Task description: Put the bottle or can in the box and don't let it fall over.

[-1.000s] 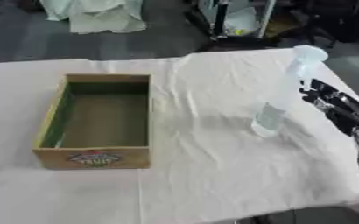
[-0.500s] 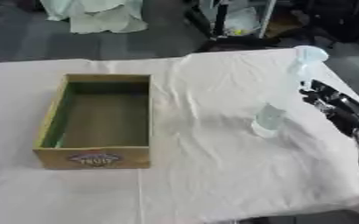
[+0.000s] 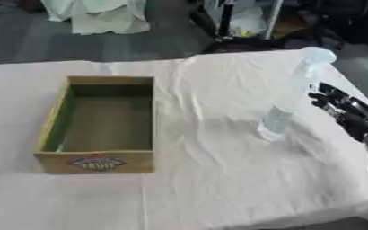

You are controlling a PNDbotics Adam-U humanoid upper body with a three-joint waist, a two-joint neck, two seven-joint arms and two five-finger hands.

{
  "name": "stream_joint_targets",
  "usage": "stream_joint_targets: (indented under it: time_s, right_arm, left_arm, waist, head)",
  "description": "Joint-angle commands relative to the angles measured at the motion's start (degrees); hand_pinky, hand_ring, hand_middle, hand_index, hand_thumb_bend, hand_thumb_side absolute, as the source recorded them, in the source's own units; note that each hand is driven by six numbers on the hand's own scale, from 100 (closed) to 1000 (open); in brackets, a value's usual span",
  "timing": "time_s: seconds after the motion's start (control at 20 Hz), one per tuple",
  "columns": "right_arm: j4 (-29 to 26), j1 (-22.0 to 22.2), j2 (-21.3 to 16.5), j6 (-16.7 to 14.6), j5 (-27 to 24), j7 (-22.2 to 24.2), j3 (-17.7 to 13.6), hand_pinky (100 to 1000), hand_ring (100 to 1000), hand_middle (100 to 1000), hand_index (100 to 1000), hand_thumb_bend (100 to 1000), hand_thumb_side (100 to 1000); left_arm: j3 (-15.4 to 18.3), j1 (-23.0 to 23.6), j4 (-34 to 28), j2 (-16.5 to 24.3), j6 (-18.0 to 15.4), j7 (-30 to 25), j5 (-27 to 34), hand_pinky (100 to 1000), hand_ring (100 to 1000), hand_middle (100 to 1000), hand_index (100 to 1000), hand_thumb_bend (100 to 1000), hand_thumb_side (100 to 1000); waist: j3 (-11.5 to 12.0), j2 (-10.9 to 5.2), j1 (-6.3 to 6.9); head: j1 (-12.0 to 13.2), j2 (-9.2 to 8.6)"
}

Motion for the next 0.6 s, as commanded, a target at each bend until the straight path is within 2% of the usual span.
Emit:
stream_joint_targets:
  time_s: [0.05,0.6]
  right_arm:
    - [-1.61,-0.3,-2.1,-0.4,-0.58,0.57,-0.25,1000,1000,1000,1000,100,470]
    - [-3.67,0.56,-1.41,0.57,-0.24,-0.62,-0.33,1000,1000,1000,1000,100,470]
  left_arm:
    - [0.51,-0.39,-0.71,1.18,-0.21,-0.01,0.08,1000,1000,1000,772,100,808]
    - [0.57,-0.45,-0.74,1.17,-0.15,0.08,0.26,1000,1000,1000,772,100,807]
  waist:
    - [-0.14,-0.69,0.06]
    - [-0.07,-0.77,0.05]
  head:
    - [0.03,-0.44]
    - [0.11,-0.58]
